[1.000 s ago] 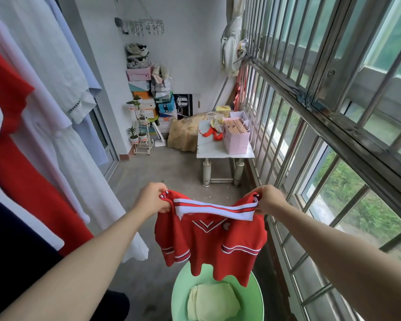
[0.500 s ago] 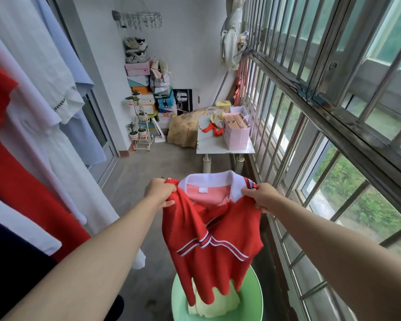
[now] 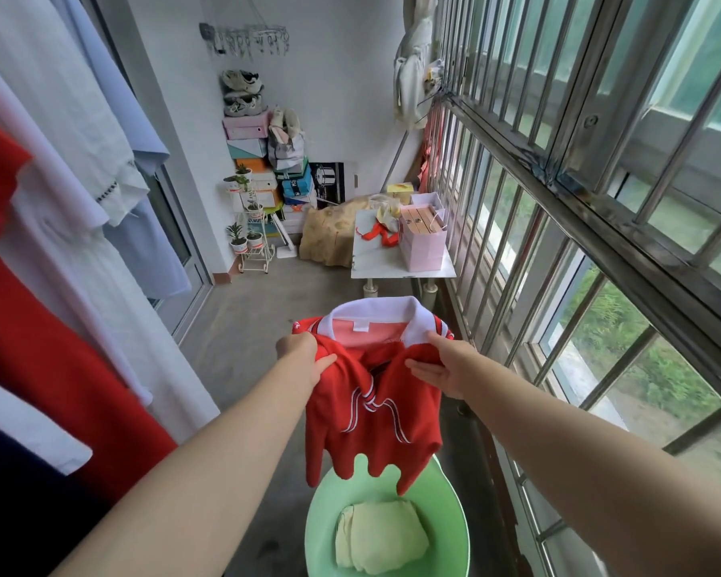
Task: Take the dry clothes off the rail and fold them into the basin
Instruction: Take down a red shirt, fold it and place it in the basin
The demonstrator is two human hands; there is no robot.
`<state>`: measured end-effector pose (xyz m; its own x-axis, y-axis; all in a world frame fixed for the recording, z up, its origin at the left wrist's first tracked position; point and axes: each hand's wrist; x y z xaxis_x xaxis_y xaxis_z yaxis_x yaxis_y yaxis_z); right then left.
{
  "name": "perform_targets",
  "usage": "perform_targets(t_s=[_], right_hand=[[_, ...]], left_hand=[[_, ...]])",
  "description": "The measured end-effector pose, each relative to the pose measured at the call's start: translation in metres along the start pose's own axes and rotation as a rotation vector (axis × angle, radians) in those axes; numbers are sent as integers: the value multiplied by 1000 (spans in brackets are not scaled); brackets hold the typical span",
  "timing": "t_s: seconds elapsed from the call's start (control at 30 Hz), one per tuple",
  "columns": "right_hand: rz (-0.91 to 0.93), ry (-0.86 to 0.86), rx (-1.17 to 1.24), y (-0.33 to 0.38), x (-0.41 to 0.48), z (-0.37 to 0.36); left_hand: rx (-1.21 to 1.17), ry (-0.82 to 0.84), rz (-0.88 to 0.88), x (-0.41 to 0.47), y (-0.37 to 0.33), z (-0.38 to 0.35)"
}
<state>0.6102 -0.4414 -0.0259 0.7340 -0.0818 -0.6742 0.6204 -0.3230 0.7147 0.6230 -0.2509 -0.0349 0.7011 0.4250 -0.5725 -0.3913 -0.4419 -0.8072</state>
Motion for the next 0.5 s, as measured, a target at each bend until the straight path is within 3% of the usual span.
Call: perform_targets(t_s=[0.07,0.23,0.37,0.5], right_hand=[[-17,14,60,-3,-4,-6],[-23,60,14,-12,-10,-20],[83,104,-227,-19,-10,-26],[162,102,-472,-20,-15,-25]], left_hand=[[29,-13,23,-3,6,-4],[-196,55,79,-19,23,-17],[-7,73,26,-37,23,-33],[4,110,0,-34,18,-36]])
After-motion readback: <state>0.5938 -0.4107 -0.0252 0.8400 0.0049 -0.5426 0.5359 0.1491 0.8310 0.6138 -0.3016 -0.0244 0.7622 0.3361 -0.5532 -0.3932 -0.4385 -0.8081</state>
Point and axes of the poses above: each hand's wrist, its own x-axis towards the middle knuckle, its own z-axis out of the back of the hand, y = z × x, and after that the axes turned 1 degree about y, right-handed
